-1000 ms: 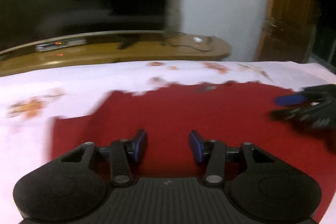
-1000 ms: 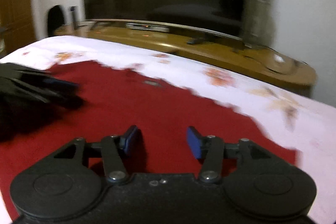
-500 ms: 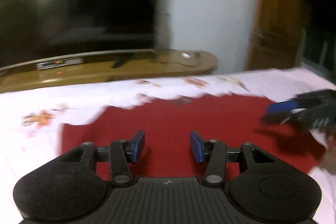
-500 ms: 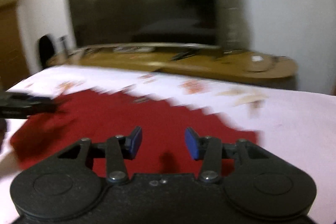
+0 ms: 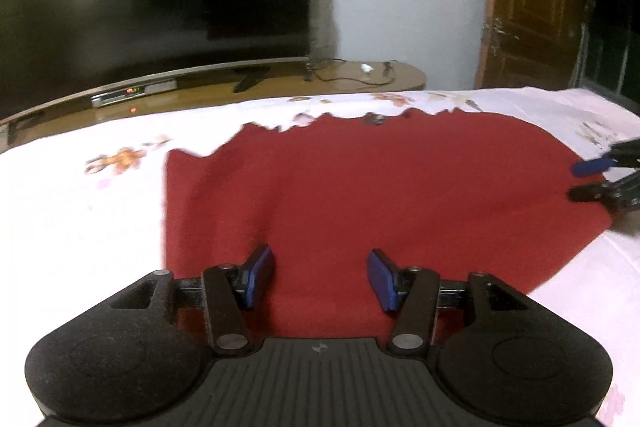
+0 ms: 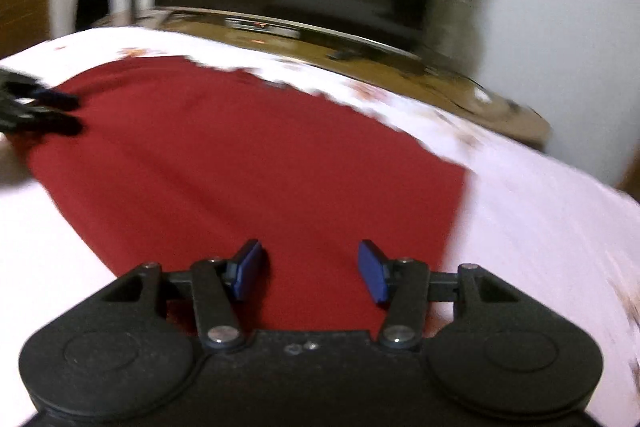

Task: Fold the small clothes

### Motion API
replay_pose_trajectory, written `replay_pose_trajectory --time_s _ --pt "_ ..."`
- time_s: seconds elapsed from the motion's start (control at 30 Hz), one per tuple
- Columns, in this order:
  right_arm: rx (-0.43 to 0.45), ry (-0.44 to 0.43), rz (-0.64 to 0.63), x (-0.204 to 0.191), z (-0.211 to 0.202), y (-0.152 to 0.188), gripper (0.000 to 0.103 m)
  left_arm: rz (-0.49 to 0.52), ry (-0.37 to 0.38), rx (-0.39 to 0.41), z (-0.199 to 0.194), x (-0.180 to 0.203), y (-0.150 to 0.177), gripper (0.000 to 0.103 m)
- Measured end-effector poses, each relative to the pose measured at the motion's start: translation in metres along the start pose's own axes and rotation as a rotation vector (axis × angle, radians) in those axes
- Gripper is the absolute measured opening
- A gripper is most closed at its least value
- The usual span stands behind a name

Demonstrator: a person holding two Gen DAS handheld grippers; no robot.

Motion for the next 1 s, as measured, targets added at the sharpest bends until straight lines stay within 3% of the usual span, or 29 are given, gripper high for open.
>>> replay_pose_trajectory --time_s 0.13,0.23,0.3,0.33,0.47,0.5,0.57,0.67,1.0 --pt "0.004 0.006 0.077 0.011 -0.023 0.007 0.046 -0.063 -0.036 0.042 -0.016 -0.005 -0.008 0.054" --pt "0.063 -0.008 0.113 0.004 -0.036 -0.002 0.048 -0.031 -0.092 -0.031 -0.003 -0.006 0.004 0.054" --pt "0.033 -0.01 0.108 0.002 -0.037 0.009 0.048 -0.041 -0.092 -0.02 -0.002 -0.009 0.008 0.054" --pt "-0.027 0.008 0.099 0.001 -0.028 0.021 0.047 -0.044 -0.094 -0.026 -0.001 -0.01 0.007 0.054" --pt "-0.023 0.013 0.137 0.007 -0.032 0.018 0.046 -0.045 -0.15 -0.018 -0.016 -0.01 -0.002 0.054" --pt "-0.002 0.017 0.135 0.005 -0.038 0.014 0.047 -0.042 -0.158 -0.008 -0.023 -0.011 -0.001 0.054" --pt "0.05 0.004 0.117 -0.002 -0.05 0.007 0.049 -0.043 -0.192 -0.077 -0.02 -0.019 0.015 0.055" --pt "-0.057 0.029 0.1 -0.003 -0.03 0.024 0.049 -0.093 -0.192 -0.074 -0.024 -0.027 0.018 0.057" --pt "0.046 0.008 0.215 -0.01 -0.063 0.008 0.048 -0.244 -0.195 -0.108 -0.064 -0.021 0.038 0.063"
Point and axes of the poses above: each gripper's, at about its wrist camera, not at the fingertips, and z roughly the way its jaws point, x to its right, y to its underside, the point moved 8 cm from there along z, roughly the way its jaws point, and after that the axes turned 1 degree about -z, right-handed, at the moved point
